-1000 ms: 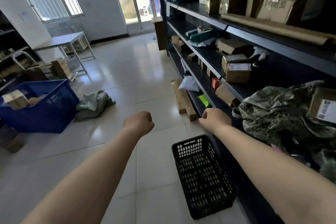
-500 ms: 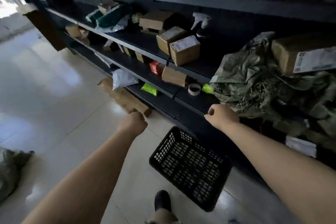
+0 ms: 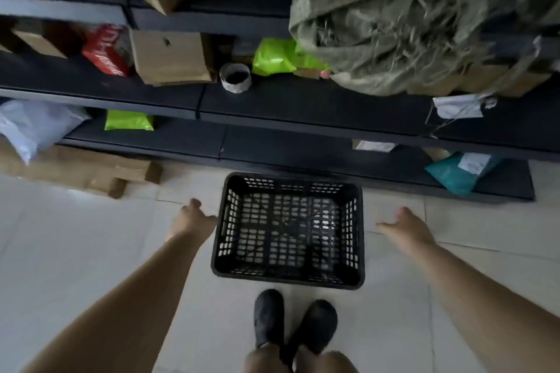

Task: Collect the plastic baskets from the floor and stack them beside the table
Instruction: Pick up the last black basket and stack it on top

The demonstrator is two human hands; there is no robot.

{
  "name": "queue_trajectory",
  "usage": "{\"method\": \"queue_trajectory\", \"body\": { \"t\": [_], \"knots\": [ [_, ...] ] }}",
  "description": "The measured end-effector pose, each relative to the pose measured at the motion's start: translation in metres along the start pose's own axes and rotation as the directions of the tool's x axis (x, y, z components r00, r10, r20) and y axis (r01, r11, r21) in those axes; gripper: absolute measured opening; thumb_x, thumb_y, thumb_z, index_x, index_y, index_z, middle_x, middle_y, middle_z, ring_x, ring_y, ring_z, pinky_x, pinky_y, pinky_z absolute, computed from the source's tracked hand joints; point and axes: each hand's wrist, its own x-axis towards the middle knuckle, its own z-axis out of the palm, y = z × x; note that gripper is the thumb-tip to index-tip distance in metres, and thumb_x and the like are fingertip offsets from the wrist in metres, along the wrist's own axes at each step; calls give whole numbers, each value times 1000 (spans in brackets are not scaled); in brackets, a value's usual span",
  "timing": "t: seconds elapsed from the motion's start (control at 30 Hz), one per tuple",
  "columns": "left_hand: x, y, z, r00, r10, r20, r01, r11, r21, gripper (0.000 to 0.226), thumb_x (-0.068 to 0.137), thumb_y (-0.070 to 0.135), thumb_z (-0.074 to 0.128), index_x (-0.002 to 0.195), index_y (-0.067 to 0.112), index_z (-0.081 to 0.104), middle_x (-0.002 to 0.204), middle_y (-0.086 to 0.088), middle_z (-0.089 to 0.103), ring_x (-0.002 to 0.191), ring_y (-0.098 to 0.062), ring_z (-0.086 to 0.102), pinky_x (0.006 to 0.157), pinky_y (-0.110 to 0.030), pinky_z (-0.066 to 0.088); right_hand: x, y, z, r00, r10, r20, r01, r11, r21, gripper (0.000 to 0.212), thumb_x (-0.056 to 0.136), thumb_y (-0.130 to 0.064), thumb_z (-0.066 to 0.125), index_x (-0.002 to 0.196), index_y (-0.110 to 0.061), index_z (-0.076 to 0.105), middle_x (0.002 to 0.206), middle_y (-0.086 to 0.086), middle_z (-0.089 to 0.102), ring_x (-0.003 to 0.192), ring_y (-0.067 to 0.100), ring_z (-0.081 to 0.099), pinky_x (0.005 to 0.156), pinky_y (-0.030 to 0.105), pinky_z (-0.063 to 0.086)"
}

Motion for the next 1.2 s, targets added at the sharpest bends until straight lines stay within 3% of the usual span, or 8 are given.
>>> {"method": "queue_trajectory", "body": {
  "t": [0.3,0.4,0.53,0.63,0.87,0.97,1.07,1.2],
  "knots": [
    [166,-63,203,988,-149,-27,150,988,44,69,79,17,61,139,8,29,142,-18,38,129,-41,39,107,-49,34,186,60,194,988,153,-10,-147,964,221,83,76,-25,74,140,-11,22,131,18,55,110,35,59,87,39,52],
    [215,-71,234,986,-159,-58,160,987,12,79,79,17,63,144,9,20,147,-18,35,133,-40,36,111,-54,28,229,74,221,982,181,-60,-145,915,375,73,77,-15,74,136,-11,30,116,16,61,95,33,60,67,29,45],
    [238,-69,238,985,-148,-83,132,975,-179,64,74,2,67,131,0,38,123,-29,56,110,-43,56,92,-45,47,256,90,230,980,191,-55,-121,792,599,43,77,-3,71,115,-5,51,95,13,63,83,29,56,72,37,48],
    [216,-66,222,988,-118,-99,89,961,-262,43,76,-5,62,115,-1,45,109,-29,60,88,-37,55,73,-37,42,241,98,210,985,161,-61,-83,756,649,20,78,5,67,81,-10,54,73,4,58,67,19,52,67,33,42],
    [68,-26,121,999,18,-44,-32,943,-331,29,81,-6,56,102,8,43,91,-24,57,72,-29,50,63,-32,39,97,132,93,971,236,-40,-137,685,715,42,78,-4,70,117,-6,54,103,16,65,93,32,59,77,36,47],
    [-16,-2,61,995,96,-23,-98,949,-298,27,83,-11,43,101,8,42,74,-16,52,73,-30,50,60,-32,36,3,153,26,950,305,-61,-152,626,765,45,78,1,69,120,-3,54,97,18,61,87,30,56,67,32,45],
    [-82,22,17,988,156,12,-148,959,-240,22,81,-10,44,92,8,41,67,-10,49,77,-32,55,58,-33,40,-77,180,-24,914,381,-139,-129,598,791,39,76,5,69,112,-6,56,94,14,60,86,28,55,77,37,47],
    [-143,60,0,973,225,54,-207,952,-226,20,78,-1,48,90,14,45,71,-14,55,79,-38,63,70,-50,53,-145,233,-63,861,432,-270,-69,624,778,43,68,-6,64,110,-10,60,74,8,59,75,30,58,61,31,49]
  ]
}}
